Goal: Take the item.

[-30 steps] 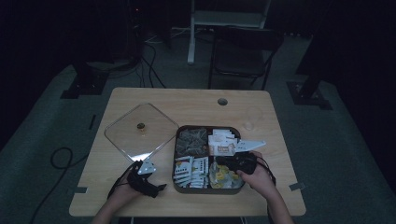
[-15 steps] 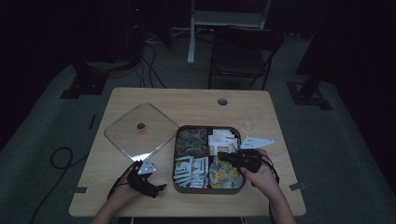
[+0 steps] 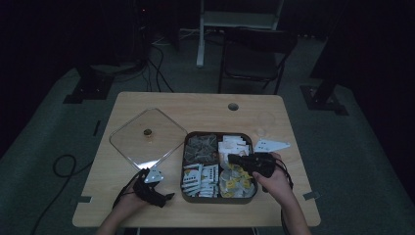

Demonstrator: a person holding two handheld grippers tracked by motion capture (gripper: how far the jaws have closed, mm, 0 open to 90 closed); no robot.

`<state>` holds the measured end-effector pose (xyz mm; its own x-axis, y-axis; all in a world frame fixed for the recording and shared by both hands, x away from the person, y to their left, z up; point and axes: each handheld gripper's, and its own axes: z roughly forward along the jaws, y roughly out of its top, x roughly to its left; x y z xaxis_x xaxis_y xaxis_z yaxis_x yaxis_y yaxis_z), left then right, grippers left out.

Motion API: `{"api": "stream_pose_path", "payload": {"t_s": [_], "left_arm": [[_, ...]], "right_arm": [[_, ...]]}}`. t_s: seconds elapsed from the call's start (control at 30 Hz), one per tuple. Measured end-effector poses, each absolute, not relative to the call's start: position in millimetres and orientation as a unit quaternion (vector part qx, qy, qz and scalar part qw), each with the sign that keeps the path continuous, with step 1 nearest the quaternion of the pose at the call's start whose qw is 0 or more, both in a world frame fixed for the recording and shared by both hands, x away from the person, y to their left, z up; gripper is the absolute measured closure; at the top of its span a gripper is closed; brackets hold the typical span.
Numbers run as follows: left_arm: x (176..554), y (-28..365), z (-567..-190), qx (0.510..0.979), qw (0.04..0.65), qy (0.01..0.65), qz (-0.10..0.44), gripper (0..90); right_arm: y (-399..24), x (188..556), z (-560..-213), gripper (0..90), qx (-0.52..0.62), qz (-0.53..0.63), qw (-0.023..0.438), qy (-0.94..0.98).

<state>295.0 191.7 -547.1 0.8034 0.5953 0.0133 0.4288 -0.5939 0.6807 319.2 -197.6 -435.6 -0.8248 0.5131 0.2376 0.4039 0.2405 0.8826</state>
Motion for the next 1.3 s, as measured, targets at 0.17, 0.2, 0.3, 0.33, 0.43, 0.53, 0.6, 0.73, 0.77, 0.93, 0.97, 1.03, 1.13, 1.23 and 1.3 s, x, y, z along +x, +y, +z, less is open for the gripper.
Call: {"api": "stream_pose_path", "payload": {"t_s": [0.17,0.2,0.3,0.33,0.43,0.53,0.6,0.73,0.77,0.93,0.97,1.03,1.13,1.23,1.3], "left_arm": [[295,191,-547,0.884,0.347,0.291,0.120,0.7],[295,192,-547,0.884,0.345,0.290,0.121,0.7],[295,192,-547,0.885,0.345,0.288,0.122,0.7],[295,192,-547,0.885,0.345,0.288,0.122,0.6],[295,192,-547,0.885,0.345,0.288,0.122,0.7],[295,192,-547,0.885,0.345,0.288,0.122,0.7],[295,192,-547,0.885,0.345,0.288,0.121,0.7],[295,192,-547,0.885,0.344,0.288,0.121,0.7],[295,192,-547,0.885,0.344,0.289,0.121,0.7],[295,192,-547,0.885,0.344,0.288,0.121,0.7],[295,192,-547,0.885,0.344,0.288,0.121,0.7],[295,192,-547,0.885,0.344,0.288,0.121,0.6],[295,192,-547,0.885,0.344,0.288,0.121,0.7],[295,192,-547,0.885,0.344,0.288,0.121,0.7],[295,192,-547,0.886,0.344,0.288,0.121,0.7]], "right_arm": [[-198,322,-434,90.0,0.294,0.543,0.056,0.784],[-199,325,-434,90.0,0.296,0.545,0.058,0.782],[-201,328,-432,90.0,0.299,0.548,0.068,0.778],[-201,328,-432,90.0,0.299,0.548,0.068,0.778],[-203,332,-431,90.0,0.306,0.554,0.074,0.771],[-204,334,-429,90.0,0.309,0.557,0.079,0.767],[-206,339,-426,90.0,0.312,0.560,0.082,0.763],[-211,345,-421,90.0,0.315,0.567,0.087,0.756],[-212,347,-419,90.0,0.319,0.569,0.091,0.752],[-219,356,-413,90.0,0.326,0.572,0.100,0.747],[-220,357,-412,90.0,0.328,0.572,0.105,0.744],[-226,364,-408,90.0,0.335,0.576,0.116,0.737],[-231,368,-406,90.0,0.341,0.577,0.124,0.732],[-240,377,-403,90.0,0.351,0.577,0.136,0.725],[-244,382,-402,90.0,0.358,0.575,0.149,0.720]]}}
